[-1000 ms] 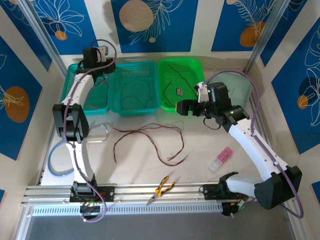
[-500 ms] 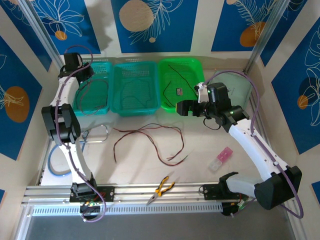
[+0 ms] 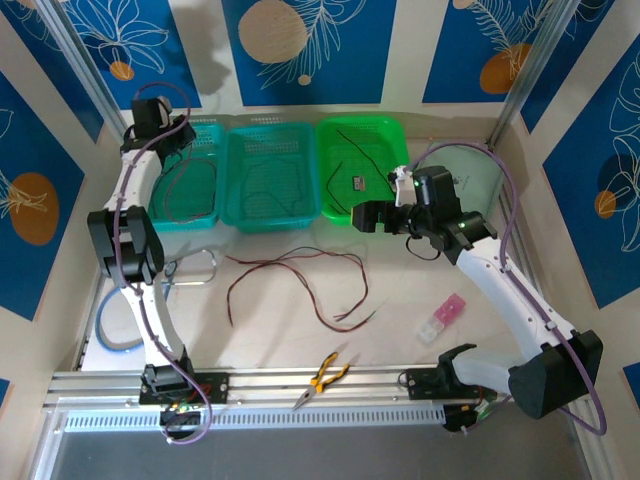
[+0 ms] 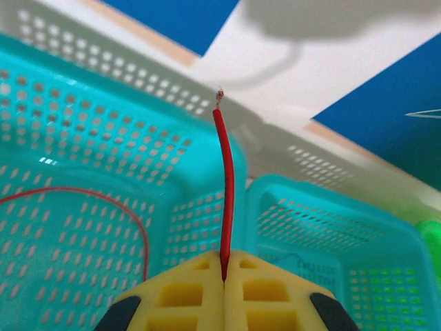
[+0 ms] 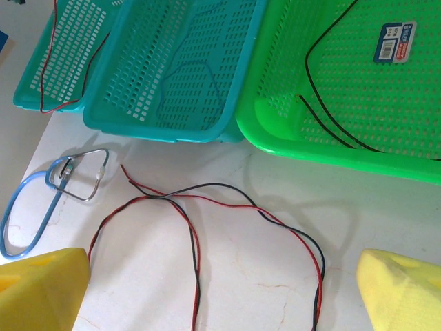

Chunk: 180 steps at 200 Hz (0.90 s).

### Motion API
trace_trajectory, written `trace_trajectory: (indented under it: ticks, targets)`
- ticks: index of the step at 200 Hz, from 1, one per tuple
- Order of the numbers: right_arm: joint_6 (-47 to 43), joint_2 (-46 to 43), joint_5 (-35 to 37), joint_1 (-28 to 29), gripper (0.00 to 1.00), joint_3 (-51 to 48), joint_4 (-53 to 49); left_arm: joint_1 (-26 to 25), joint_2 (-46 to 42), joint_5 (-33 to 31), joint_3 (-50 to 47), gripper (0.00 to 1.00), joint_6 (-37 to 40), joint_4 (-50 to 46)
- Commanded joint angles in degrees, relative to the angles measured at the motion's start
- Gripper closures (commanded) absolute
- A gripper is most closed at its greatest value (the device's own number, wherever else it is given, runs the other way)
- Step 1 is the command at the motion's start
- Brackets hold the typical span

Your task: Untangle the cables

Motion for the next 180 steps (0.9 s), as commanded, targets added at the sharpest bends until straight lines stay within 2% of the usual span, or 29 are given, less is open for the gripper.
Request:
trace_trajectory:
  ticks: [1,17,43,72,132,150,180]
  targets:
    - [0.6,0.7,-1.5,0.5,0.01,0.1,0.0,-0.1,0.1,4.5,4.7,1.0,1.0,4.2]
    - [0.7,0.7,-1.4,0.5,0.01,0.1,0.0,-0.2,1.0,8.0,7.3,1.0,0.7,5.0]
    - [0.4,0.7,-1.1,0.5,0.01,0.5,-0.3,-0.3,0.4,12.6,5.8,1.0,-0.3,12.1]
    - [0.4,0.5,-0.9,0.4,0.01,0.5,-0.5,0.0,0.3,13.7,1.7,1.0,-3.0,17.9]
    - [0.0,-1.2,-0.8,0.0,0.01,-0.4,-1.8,0.9,1.9,11.0,-6.2,1.0,-3.7,19.6]
    - [0.1,-1.8,-0.8,-0.2,0.01,-0.9,-2.0,1.3,2.6,10.4,-6.2,1.0,-3.7,17.6]
    - [0.7,-2.3,-0.9,-0.2,0.01,-1.7,-1.7,2.1,2.7,5.9,-6.2,1.0,-3.8,11.2]
